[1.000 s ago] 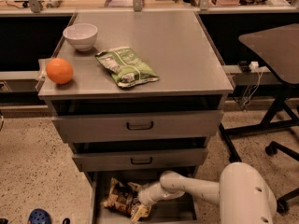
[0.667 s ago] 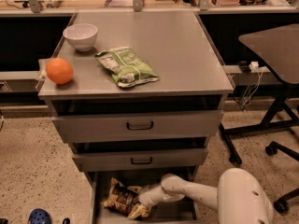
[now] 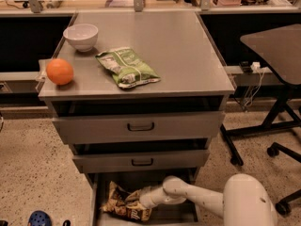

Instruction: Pick brown chip bag from bottom drawer and place on counter

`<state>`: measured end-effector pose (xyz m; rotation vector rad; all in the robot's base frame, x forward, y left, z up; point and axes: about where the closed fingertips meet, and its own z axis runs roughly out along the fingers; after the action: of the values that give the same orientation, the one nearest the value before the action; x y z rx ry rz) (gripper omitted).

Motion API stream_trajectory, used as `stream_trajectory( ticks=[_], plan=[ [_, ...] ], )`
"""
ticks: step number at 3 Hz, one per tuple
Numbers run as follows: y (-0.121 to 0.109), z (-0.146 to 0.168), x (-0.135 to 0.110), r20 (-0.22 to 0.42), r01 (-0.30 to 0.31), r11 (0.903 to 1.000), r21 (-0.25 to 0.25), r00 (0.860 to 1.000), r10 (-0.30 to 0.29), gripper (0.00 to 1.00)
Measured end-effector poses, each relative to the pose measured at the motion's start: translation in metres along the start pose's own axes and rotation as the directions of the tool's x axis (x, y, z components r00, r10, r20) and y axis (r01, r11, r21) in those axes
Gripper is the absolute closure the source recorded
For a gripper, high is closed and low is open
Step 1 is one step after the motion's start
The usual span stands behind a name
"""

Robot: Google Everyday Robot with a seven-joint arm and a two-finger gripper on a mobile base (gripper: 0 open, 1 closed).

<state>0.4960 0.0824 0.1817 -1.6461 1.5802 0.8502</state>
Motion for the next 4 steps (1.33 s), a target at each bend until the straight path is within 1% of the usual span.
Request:
stream_trajectory(
  ticks=[1,2,3,4],
  plan=[
    [0.002,-0.010,-0.013,0.082,0.025,0.9997,0.006,0.996,-0.025,0.96],
    [0.017,-0.078,-0.069,0.234,0.176,0.9826,0.057,0.955,-0.185,1.00],
    [0.053,-0.148,-0.118,0.272,0.332,0.9401,0.075,0.900,-0.340,1.00],
    [0.107,-0.226,-0.174,0.287,0.540,0.8415,0.003,0.806,-0.518,1.00]
  ],
)
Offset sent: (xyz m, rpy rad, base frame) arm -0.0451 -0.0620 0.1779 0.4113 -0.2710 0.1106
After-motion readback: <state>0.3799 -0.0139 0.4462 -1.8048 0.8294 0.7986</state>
